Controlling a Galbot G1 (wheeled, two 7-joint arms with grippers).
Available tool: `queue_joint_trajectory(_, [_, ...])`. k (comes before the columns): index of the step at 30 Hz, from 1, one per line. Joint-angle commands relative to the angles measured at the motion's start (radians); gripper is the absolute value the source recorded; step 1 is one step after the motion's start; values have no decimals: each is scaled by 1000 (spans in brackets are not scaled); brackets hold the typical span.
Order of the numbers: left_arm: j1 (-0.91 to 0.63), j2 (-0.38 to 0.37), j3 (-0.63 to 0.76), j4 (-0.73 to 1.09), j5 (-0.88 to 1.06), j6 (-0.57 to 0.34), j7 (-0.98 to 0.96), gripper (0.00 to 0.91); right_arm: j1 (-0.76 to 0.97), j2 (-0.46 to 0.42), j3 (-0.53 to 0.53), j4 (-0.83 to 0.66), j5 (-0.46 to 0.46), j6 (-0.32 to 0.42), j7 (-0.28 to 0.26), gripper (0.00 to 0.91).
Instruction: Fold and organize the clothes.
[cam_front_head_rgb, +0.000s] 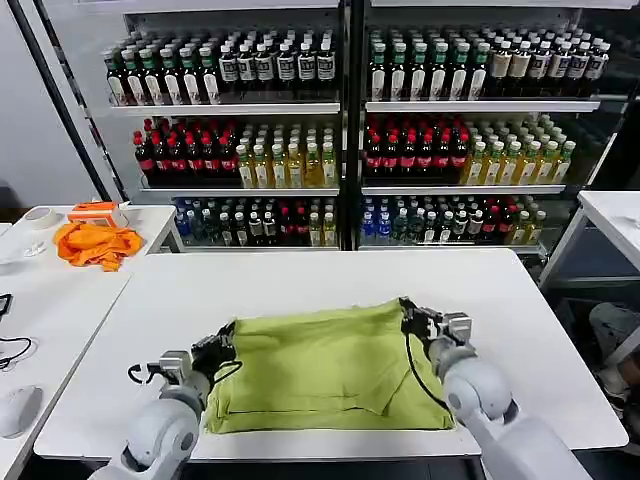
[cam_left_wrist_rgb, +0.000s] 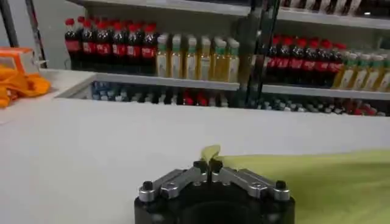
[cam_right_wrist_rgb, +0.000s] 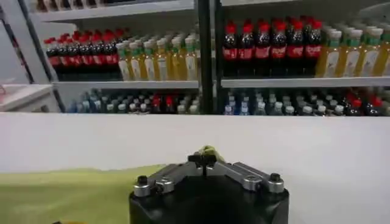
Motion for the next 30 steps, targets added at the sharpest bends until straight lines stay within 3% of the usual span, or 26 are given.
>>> queue_joint_trajectory(1, [152, 5, -47, -115, 15, 2, 5, 20, -243, -17, 78, 197, -39, 2, -5, 0])
queue_joint_trajectory(14, [251, -8, -70, -123, 120, 1, 31, 20, -399, 21, 114, 247, -100, 11, -10, 0])
queue_joint_trajectory(26, [236, -45, -55, -74, 168, -6, 41, 30, -381, 34, 104, 202, -112, 23, -10, 0])
queue_joint_trajectory(27, [234, -49, -53, -72, 168, -6, 42, 302, -376, 35, 101, 200, -116, 18, -13, 0])
queue_joint_trajectory(28, [232, -52, -52, -71, 170, -6, 45, 826, -374, 35, 100, 200, -116, 16, -13, 121])
queue_joint_trajectory(29, [231, -56, -50, -71, 174, -7, 47, 907, -370, 36, 98, 201, -114, 13, -17, 907])
queue_joint_trajectory(30, [231, -58, -48, -71, 179, -8, 49, 907, -370, 37, 97, 202, -114, 15, -19, 907])
